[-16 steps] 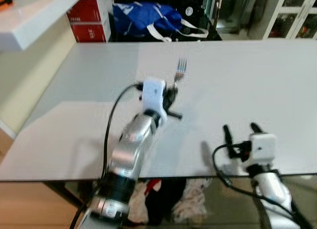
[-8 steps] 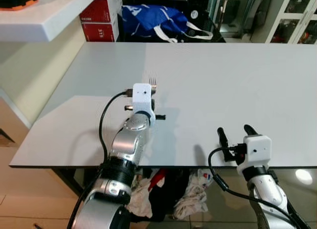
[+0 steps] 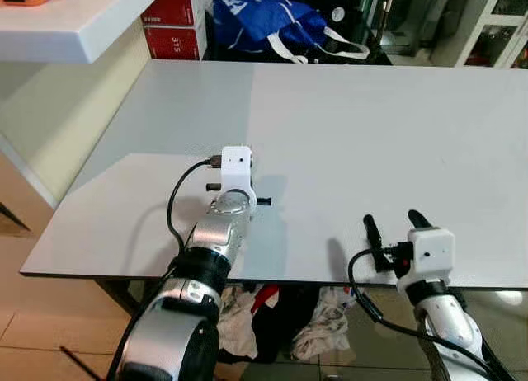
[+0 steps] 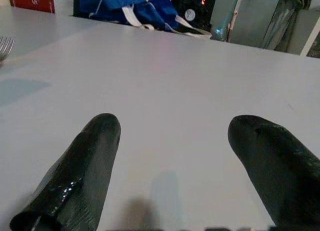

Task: Setting the table

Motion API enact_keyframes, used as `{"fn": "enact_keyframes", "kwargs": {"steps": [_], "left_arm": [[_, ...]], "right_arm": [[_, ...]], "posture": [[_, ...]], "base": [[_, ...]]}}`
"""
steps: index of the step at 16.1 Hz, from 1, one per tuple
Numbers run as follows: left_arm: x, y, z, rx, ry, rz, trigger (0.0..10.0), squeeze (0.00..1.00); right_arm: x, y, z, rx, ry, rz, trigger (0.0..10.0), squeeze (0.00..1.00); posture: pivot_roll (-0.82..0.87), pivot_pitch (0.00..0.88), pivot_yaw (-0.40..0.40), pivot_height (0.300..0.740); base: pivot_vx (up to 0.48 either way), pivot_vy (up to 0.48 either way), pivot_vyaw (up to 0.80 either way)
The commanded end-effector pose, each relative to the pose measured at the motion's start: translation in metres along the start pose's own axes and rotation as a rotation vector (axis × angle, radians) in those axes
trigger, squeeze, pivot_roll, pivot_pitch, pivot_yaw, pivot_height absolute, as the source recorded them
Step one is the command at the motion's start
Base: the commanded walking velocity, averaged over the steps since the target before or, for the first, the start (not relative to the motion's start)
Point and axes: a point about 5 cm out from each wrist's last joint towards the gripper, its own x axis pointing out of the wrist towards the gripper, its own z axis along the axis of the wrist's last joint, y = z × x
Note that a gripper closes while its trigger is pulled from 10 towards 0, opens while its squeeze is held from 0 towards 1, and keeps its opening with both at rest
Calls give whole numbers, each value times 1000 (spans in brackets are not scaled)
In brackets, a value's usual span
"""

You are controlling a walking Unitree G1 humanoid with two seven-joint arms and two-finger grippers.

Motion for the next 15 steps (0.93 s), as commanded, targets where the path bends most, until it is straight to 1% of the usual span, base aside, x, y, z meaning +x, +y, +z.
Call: {"fn": "enact_keyframes", "kwargs": {"steps": [1,3,6,7,8,9,10,11,15], "left_arm": [[2,-4,4,0,-10,-26,0,0],[3,-6,-3,23,8,-49,0,0],[4,-8,-7,16,28,-60,0,0],[5,-9,-7,16,33,-56,10000,0],[5,-9,-8,15,37,-52,10000,0],[5,-8,-8,17,37,-48,10000,169],[5,-7,-8,18,38,-45,10000,965],[6,-7,-8,16,39,-45,10000,1000],[5,-8,-9,9,48,-42,10000,1000]], "right_arm": [[-1,-3,4,-16,-7,-4,10000,0],[-3,-5,4,-21,-2,-7,10000,0],[-4,-7,5,-24,2,-14,10000,0],[-5,-6,5,-24,3,-14,10000,0],[-5,-5,5,-23,4,-13,10000,0],[-6,-4,5,-22,5,-11,10000,0],[-6,-4,5,-21,7,-11,10000,0],[-6,-4,4,-21,8,-10,10000,0],[-6,-2,4,-18,11,-5,10000,0]], "posture": [[-215,9,29,727],[-217,10,29,727],[-226,12,32,727],[-225,13,33,727],[-225,13,33,727],[-222,15,33,727],[-222,15,33,727],[-220,16,33,727],[-214,12,33,727]], "base": [[0,0,0],[0,0,0],[0,0,0],[0,0,0],[0,0,0],[0,0,0],[0,0,0],[0,0,0],[0,0,0]]}}
